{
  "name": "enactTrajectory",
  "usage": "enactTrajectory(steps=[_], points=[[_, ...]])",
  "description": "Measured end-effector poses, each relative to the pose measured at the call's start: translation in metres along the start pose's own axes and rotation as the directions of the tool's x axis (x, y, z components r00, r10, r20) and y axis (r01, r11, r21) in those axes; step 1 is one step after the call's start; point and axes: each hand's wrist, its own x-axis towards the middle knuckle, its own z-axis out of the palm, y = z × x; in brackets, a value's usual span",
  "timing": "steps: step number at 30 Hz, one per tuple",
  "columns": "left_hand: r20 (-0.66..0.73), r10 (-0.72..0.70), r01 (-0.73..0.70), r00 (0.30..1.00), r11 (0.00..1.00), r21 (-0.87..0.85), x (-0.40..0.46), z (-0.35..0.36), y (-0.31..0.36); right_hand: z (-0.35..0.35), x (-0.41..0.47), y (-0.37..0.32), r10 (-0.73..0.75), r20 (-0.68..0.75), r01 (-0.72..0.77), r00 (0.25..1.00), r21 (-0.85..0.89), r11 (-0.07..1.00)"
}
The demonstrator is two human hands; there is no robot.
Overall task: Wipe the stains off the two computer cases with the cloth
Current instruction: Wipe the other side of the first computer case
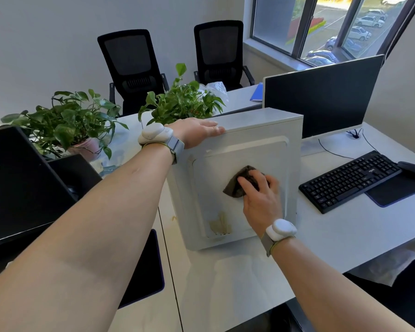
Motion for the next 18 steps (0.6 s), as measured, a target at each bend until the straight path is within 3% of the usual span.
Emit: enactTrajectory(steps=[3, 5, 7, 9, 11, 15, 18], points=[[0.003, -0.003, 0.003, 1.000, 1.000, -0.015, -0.001, 0.000, 0.001, 0.006, -0.030, 0.006, -0.111, 0.103, 0.113, 0.988, -0.013, 0.994], [-0.002, 0.002, -0.002, 1.000, 1.000, -0.013, 0.000, 0.000, 0.001, 0.009, -0.062, 0.014, -0.149, 0.311, 0.158, 0.939, -0.004, 0.987], [0.001, 0.002, -0.002, 1.000, 1.000, -0.012, 0.000, 0.001, 0.000, 0.016, -0.091, 0.022, -0.076, 0.513, 0.070, 0.855, 0.033, 0.997], [0.006, 0.011, -0.011, 1.000, 1.000, -0.010, -0.001, 0.002, 0.000, 0.015, -0.101, 0.018, 0.048, 0.575, -0.116, 0.817, 0.082, 0.990], [0.005, 0.017, -0.017, 1.000, 1.000, -0.006, -0.002, 0.001, 0.001, 0.011, -0.088, 0.002, 0.091, 0.501, -0.193, 0.861, 0.156, 0.969], [0.009, 0.018, -0.018, 1.000, 1.000, -0.006, -0.005, 0.000, 0.002, 0.002, -0.041, -0.034, -0.002, 0.187, -0.044, 0.982, 0.240, 0.970], [0.005, 0.025, -0.025, 1.000, 1.000, -0.004, -0.005, 0.000, 0.003, 0.011, -0.039, -0.033, -0.132, 0.191, 0.096, 0.973, 0.187, 0.978]])
